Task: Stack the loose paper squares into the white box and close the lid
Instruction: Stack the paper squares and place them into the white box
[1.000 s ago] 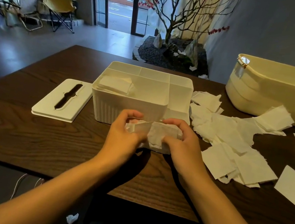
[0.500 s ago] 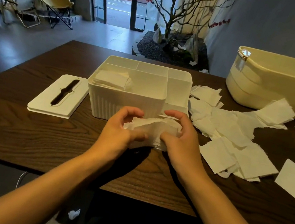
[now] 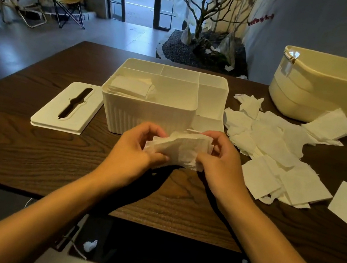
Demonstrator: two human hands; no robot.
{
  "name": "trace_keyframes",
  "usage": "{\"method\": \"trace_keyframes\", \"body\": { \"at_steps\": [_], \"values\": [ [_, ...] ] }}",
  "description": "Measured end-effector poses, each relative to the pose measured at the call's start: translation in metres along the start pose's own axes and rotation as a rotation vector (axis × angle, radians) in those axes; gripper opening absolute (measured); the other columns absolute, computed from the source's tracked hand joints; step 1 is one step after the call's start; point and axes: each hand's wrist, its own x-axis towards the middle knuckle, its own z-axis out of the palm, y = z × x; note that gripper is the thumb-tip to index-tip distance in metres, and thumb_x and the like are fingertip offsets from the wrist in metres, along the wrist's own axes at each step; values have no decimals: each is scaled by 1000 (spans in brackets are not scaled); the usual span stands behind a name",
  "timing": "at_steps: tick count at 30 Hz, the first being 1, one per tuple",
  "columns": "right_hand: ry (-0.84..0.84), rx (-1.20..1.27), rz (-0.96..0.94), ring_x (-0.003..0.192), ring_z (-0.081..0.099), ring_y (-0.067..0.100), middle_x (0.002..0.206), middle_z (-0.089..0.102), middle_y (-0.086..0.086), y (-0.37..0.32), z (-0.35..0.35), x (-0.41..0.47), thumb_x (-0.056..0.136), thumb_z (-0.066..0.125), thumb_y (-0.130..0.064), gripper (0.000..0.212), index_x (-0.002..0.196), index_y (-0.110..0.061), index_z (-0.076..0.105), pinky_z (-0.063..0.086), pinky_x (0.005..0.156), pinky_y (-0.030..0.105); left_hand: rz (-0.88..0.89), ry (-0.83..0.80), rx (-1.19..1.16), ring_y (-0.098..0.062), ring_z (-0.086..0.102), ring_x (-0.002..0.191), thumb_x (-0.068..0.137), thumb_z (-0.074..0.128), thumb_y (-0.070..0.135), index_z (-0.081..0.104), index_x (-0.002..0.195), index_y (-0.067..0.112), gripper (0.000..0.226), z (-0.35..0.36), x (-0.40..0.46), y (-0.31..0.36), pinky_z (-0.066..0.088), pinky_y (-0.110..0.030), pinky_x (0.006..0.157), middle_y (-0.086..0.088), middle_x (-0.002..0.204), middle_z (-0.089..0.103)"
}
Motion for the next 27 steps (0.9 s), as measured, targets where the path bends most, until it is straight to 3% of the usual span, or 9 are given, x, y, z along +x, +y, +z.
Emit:
{"method": "trace_keyframes", "body": {
  "at_steps": [4,8,10,13,16,19,23,27],
  "values": [
    [-48,-127,-92,91,63,2,101,66,-13,2,-6,-1,88,62,0,38,109,-31,61,53,70,15,42,-34,94,-1,60,68,79,81,4,63,86,14,22,-8,-4,0,47,-15,62,8,73,68],
    [-52,-342,-295,103,56,-6,114,61,-25,2,-9,-4,95,62,-19,39,127,-40,57,48,81,8,65,-47,180,-3,61,72,78,82,3,62,89,9,23,-9,3,6,48,-20,68,2,78,68],
    [-18,-422,-389,106,57,-1,115,63,-19,2,-11,-4,96,62,-23,28,121,-36,63,49,83,13,51,-50,144,-1,62,75,75,85,10,61,95,10,31,-9,2,7,49,-16,67,4,85,67],
    [10,-470,-431,99,58,-1,102,66,-18,4,-13,-2,94,65,-22,12,101,-31,67,47,78,9,53,-32,101,3,63,81,72,83,23,59,105,12,43,-5,-1,8,50,-15,69,7,96,65],
    [6,-454,-413,93,59,0,92,65,-18,4,-16,-2,93,65,-21,6,97,-26,67,49,75,13,60,-16,105,2,64,82,78,80,20,59,105,13,35,-4,-2,6,51,-15,69,10,94,67],
    [-13,-531,-485,94,58,3,97,63,-17,1,-19,-1,92,66,-19,7,96,-25,65,51,76,20,39,-36,113,-4,66,81,81,81,18,62,100,17,26,-7,-2,5,53,-20,67,10,89,71],
    [-73,-533,-390,92,56,0,96,60,-18,3,-21,-2,91,66,-17,15,99,-28,59,46,70,16,-4,-46,103,-2,63,75,80,80,6,60,96,15,27,-6,-3,4,50,-17,63,11,82,69],
    [-65,-314,-197,103,57,-3,112,56,-20,5,-18,-4,90,66,-12,41,115,-38,45,51,83,16,-53,4,14,-7,63,77,79,79,-1,58,97,14,32,-1,-1,5,53,-22,66,6,84,66]
  ]
}}
